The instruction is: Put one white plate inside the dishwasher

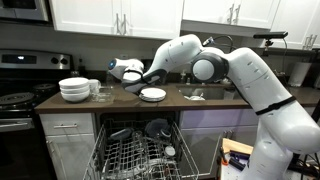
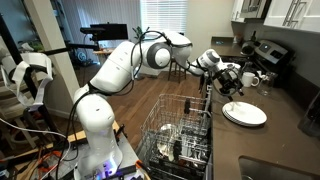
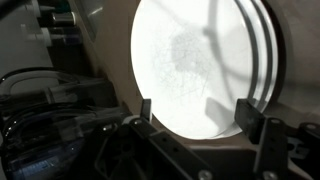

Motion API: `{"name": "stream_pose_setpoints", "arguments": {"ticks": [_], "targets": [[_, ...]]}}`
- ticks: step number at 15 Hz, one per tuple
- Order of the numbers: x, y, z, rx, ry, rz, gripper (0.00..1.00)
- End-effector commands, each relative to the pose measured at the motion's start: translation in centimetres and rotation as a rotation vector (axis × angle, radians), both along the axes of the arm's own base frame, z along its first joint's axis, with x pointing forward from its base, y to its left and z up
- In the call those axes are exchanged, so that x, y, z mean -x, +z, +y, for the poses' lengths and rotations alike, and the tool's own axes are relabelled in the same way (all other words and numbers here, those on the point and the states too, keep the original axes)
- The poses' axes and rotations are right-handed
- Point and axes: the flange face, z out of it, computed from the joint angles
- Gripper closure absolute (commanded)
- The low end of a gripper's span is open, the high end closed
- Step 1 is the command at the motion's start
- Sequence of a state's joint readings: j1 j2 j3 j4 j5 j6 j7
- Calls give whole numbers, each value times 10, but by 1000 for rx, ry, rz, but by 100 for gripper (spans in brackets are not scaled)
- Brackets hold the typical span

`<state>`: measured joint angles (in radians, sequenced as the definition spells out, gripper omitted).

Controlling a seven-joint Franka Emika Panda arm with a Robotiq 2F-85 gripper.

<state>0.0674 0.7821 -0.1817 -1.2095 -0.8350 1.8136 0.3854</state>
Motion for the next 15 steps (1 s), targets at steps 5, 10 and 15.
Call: {"name": "stream_pose_setpoints", "arguments": {"ticks": [5,10,15], "targets": [[1,9,7,-35,-19,-38,20],[0,8,11,-46,-27,-63,11],[0,-5,11,-32,-28,-22,0]]}}
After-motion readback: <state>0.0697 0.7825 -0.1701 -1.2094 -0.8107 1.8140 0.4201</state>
